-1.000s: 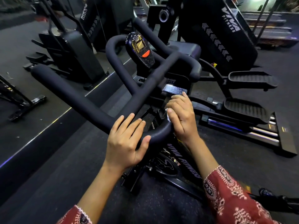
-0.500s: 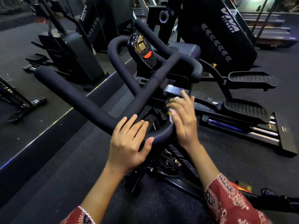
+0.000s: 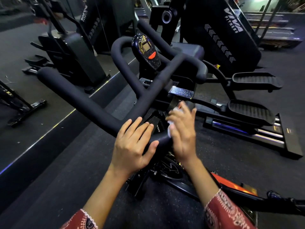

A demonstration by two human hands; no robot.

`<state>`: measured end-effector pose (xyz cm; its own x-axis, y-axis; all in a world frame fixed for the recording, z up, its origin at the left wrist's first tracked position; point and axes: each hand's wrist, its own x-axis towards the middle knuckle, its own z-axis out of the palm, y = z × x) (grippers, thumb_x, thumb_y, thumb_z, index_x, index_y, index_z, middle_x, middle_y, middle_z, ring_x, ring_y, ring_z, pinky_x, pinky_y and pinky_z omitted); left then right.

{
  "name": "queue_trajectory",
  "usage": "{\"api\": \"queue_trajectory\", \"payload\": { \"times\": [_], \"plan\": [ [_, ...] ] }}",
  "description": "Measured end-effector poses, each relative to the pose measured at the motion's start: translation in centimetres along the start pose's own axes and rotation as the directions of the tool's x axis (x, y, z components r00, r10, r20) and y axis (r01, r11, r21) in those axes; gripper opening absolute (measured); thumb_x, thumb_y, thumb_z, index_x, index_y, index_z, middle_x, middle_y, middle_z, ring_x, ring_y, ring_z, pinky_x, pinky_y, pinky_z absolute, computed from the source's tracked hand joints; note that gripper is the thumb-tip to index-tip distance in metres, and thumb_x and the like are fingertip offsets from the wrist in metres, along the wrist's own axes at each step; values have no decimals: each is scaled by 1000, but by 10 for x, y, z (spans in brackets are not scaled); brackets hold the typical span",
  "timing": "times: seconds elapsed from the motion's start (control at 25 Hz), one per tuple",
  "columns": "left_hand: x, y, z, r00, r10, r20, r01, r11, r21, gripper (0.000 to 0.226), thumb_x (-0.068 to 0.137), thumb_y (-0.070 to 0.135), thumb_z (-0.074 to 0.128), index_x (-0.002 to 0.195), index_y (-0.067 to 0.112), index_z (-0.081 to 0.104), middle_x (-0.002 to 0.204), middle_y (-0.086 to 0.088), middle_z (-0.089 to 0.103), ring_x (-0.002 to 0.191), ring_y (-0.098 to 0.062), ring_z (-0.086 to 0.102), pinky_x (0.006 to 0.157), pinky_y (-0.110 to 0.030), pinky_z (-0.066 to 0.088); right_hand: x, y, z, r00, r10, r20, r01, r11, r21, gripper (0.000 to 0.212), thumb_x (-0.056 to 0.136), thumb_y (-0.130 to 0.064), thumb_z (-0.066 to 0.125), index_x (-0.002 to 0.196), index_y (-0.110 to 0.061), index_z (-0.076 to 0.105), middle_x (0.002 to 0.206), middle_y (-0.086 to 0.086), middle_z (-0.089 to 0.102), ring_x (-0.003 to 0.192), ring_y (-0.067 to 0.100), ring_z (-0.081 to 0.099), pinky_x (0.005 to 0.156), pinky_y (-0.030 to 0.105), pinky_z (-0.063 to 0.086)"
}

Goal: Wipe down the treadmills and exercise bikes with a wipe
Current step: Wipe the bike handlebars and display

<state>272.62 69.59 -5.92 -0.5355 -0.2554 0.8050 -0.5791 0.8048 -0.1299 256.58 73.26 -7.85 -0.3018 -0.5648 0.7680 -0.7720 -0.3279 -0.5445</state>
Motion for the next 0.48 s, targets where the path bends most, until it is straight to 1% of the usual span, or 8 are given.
{"api": "queue_trajectory", "payload": {
  "times": [0.08,0.12,0.16,0.2,0.24,0.32,0.36,0.48],
  "plan": [
    [-2,-4,-1,1000,20,12,-20,1000,-8,49,100,36,37,108,0,70,112,-14,68,116,-28,56,104,-41,36,-20,-8,-1,968,-247,51,250,967,-57,35,102,-24,35,103,-2,63,104,16,66,121,28,49,118,46,14],
    [-3,-6,-1,1000,25,19,-25,1000,-17,49,100,36,37,110,0,69,115,-16,66,118,-29,54,105,-41,36,-14,-2,-6,936,-337,103,346,935,-81,36,103,-27,33,106,-5,61,103,16,67,116,28,52,116,45,19],
    [-4,-8,-3,999,26,28,-26,999,-25,50,100,36,37,112,-1,68,119,-18,64,120,-29,51,106,-41,35,-4,8,-11,919,-367,140,381,920,-90,39,103,-29,32,108,-4,62,103,17,67,113,28,53,114,44,22],
    [-6,-10,-4,999,28,37,-27,999,-28,50,100,37,37,115,-1,66,122,-19,62,123,-30,49,107,-42,34,7,18,-14,932,-329,153,345,934,-91,43,104,-31,31,110,-3,63,106,17,67,114,28,53,114,44,22],
    [-8,-11,-5,999,30,43,-29,999,-30,50,100,38,36,117,0,64,125,-20,60,124,-30,48,108,-42,33,16,22,-16,963,-238,127,250,964,-88,45,104,-31,31,111,-1,64,109,17,65,117,28,51,115,45,20],
    [-11,-16,-9,998,30,52,-29,999,-25,50,100,40,37,121,1,62,129,-20,57,127,-30,46,109,-42,32,19,18,-18,997,-58,52,61,996,-68,40,100,-25,36,109,1,65,112,16,63,123,27,47,117,47,15],
    [-13,-19,-10,998,34,58,-33,999,-18,51,100,41,37,123,2,61,130,-20,56,128,-30,45,109,-42,31,13,7,-14,1000,-13,21,14,998,-68,37,97,-21,38,105,1,66,110,15,63,122,28,47,117,48,14],
    [-16,-31,-14,996,56,67,-57,998,14,51,99,44,36,129,6,54,134,-19,52,129,-29,44,110,-41,29,-21,-38,10,999,-42,-12,38,976,-215,36,98,-22,38,94,-2,68,97,11,65,108,26,52,114,51,20]
  ]
}}
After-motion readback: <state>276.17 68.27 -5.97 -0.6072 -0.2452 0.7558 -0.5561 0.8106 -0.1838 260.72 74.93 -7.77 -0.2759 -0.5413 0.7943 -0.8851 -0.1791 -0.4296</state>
